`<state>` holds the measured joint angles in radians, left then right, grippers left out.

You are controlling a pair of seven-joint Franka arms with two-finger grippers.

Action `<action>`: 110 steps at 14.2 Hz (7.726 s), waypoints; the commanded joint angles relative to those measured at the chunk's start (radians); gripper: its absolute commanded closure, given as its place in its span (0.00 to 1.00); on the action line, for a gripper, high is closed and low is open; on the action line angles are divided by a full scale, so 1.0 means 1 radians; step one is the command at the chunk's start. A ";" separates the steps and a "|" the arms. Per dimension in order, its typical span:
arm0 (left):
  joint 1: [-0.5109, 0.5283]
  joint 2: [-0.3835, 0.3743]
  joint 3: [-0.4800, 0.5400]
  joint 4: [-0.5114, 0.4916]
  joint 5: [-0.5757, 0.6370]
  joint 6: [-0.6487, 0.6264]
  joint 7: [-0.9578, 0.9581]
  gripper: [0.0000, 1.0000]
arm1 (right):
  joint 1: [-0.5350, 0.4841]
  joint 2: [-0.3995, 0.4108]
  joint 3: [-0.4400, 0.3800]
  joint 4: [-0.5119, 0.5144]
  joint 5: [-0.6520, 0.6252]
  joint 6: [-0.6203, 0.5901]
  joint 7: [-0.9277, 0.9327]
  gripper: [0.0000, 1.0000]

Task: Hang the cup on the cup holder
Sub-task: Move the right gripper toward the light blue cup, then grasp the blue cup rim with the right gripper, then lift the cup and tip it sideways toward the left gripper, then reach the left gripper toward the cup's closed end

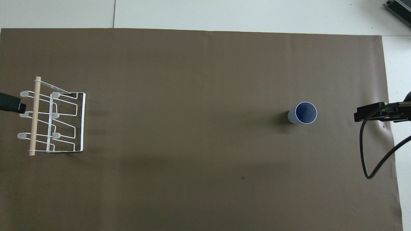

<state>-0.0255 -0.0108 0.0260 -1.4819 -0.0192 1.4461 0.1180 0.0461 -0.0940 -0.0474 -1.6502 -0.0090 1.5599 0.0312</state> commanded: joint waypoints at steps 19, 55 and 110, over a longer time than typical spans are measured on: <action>-0.005 -0.024 0.002 -0.028 0.021 0.003 -0.003 0.00 | -0.026 0.198 0.006 -0.417 0.003 0.693 -0.131 0.00; 0.006 -0.024 0.014 -0.028 0.022 0.007 0.011 0.00 | -0.028 0.177 0.021 0.001 0.620 0.197 -0.264 1.00; -0.338 0.117 -0.158 0.094 -0.324 0.292 0.818 0.00 | 0.239 0.083 0.052 -0.387 1.848 0.398 -0.317 1.00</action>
<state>-0.3642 0.0585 -0.1339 -1.4545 -0.3321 1.7777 0.9299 0.2850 -0.0042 0.0031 -2.0218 1.8057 1.9458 -0.2437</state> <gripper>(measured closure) 0.000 0.952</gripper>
